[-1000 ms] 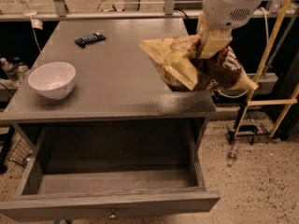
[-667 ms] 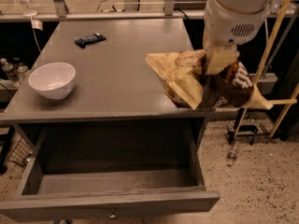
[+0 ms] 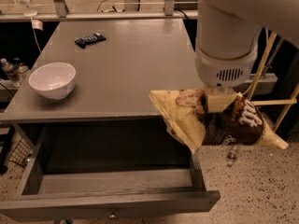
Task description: Place brown chip bag into top drawer
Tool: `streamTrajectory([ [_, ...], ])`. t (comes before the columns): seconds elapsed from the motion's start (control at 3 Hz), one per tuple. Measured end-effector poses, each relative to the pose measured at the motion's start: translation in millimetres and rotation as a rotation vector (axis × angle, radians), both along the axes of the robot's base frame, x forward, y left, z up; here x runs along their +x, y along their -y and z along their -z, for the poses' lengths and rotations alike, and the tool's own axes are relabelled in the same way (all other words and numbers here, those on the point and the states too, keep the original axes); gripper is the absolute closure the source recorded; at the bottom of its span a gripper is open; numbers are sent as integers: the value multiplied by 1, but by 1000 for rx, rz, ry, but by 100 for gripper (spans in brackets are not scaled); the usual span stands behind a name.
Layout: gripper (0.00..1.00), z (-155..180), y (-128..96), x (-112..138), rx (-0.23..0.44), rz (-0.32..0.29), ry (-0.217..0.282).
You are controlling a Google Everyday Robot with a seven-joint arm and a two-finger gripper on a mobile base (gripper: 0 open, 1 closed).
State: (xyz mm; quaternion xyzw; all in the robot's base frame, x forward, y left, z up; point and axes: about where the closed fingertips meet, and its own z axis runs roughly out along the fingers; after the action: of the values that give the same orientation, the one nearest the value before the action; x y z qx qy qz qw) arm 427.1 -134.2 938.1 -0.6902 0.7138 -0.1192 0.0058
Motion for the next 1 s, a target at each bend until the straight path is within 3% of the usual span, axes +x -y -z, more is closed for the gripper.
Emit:
streamTrajectory([
  [0.33, 100, 32, -15, -19, 17, 34, -33],
  [0.67, 100, 31, -16, -17, 23, 32, -24],
  [1.0, 100, 38, -18, -14, 73, 30, -29],
])
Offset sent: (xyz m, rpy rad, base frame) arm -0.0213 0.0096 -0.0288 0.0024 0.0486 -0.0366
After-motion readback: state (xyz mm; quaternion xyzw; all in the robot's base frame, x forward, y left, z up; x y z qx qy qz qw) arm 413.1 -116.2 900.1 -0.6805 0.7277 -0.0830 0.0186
